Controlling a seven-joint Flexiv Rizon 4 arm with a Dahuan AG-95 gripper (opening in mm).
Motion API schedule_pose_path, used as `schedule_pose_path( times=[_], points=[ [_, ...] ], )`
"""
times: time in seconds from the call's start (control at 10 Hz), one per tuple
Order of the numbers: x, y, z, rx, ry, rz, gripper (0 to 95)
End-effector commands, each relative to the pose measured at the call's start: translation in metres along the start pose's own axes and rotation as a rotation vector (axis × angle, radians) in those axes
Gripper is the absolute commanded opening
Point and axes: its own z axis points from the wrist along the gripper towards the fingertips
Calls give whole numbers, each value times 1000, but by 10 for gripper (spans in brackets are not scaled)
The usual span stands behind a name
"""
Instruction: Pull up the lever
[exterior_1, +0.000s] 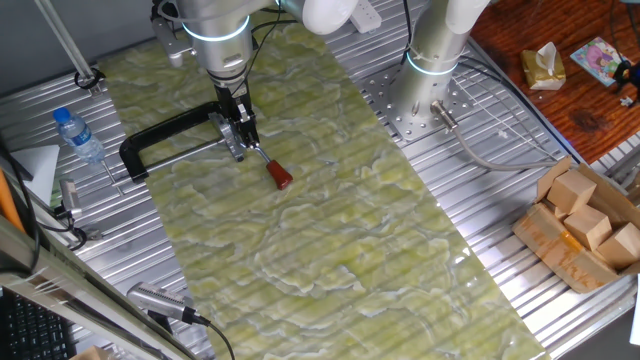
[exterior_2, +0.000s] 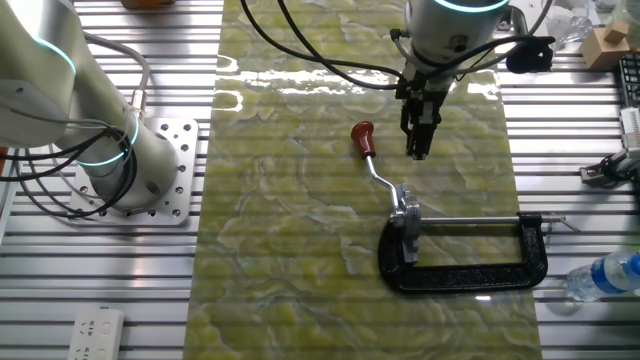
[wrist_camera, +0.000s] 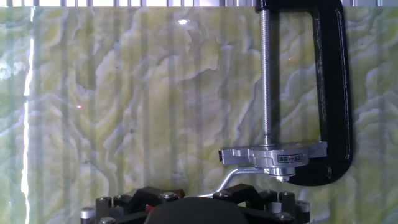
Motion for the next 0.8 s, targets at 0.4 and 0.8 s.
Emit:
schedule_pose_path(
  times=[0.4,0.8],
  points=[
    [0,0,0,-6,42,-441,0],
    [1,0,0,-5,56,-641,0]
  ],
)
